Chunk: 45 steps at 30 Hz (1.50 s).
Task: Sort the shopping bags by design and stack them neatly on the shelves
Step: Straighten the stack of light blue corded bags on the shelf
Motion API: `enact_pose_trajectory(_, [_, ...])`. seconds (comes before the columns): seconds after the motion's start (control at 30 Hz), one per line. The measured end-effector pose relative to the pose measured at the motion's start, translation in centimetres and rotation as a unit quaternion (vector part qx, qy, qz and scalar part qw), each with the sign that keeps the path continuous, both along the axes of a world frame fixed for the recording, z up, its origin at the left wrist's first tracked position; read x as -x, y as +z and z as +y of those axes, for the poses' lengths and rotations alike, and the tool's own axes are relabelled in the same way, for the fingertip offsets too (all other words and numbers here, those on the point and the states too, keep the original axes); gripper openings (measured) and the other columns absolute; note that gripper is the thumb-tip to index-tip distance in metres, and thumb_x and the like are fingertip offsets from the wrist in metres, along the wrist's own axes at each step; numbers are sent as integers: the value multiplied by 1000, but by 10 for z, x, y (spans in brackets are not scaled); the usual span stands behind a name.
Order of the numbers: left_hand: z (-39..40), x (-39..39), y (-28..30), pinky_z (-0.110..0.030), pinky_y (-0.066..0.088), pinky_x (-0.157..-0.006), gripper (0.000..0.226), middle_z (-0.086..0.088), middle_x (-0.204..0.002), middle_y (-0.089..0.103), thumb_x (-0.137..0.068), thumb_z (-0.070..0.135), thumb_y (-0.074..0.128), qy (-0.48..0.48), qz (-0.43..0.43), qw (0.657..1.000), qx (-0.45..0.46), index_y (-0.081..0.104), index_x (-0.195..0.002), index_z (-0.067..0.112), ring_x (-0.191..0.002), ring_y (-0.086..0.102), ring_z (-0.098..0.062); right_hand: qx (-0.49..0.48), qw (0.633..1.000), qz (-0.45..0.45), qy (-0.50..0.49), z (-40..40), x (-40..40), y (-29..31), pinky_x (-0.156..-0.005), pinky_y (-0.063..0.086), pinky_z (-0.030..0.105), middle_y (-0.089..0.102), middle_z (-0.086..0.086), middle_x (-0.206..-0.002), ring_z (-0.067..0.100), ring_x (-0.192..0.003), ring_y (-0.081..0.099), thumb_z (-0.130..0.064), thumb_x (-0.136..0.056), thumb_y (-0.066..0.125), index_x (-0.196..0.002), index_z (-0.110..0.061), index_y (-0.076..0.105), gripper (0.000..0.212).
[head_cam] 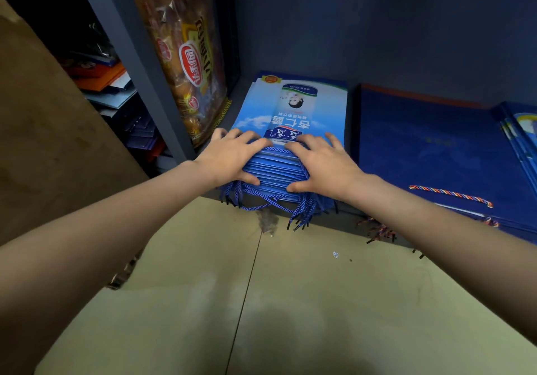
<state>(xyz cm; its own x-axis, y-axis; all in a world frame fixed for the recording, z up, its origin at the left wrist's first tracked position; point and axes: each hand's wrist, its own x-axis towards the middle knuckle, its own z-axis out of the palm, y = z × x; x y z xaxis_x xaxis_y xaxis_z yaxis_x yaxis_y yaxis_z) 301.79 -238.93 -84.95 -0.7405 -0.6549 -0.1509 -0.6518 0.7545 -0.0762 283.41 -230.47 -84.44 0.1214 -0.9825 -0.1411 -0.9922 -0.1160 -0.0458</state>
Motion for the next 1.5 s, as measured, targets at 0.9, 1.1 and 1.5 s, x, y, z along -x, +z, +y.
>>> enact_pose_trajectory(0.9, [-42,14,20,-42,34,-108,119,-9,-154,25,-64,51,79,150,-135,962,-184,3,-152,23,-139,28,-30,-161,968,-161,-102,-14,18,6,-114,19,36,-6,13,-158,31,-144,16,-55,-84,57,-149,-33,20,78])
enact_pose_trajectory(1.1, [-27,6,12,-45,37,-104,127,-22,-152,13,-65,49,80,165,-133,961,-179,-14,-149,28,-134,33,-39,-144,976,-117,-112,-12,13,3,-114,22,46,-5,11,-158,30,-145,5,-53,-75,70,-150,-32,12,96])
enact_pose_trajectory(1.5, [-3,-3,-6,-43,49,-82,119,-19,-142,24,-67,50,79,218,-34,971,-87,-7,-149,37,-105,57,-39,-46,990,-28,-131,10,-3,-18,-91,46,45,-5,2,-158,25,-146,-4,-43,-78,72,-150,-28,-2,105])
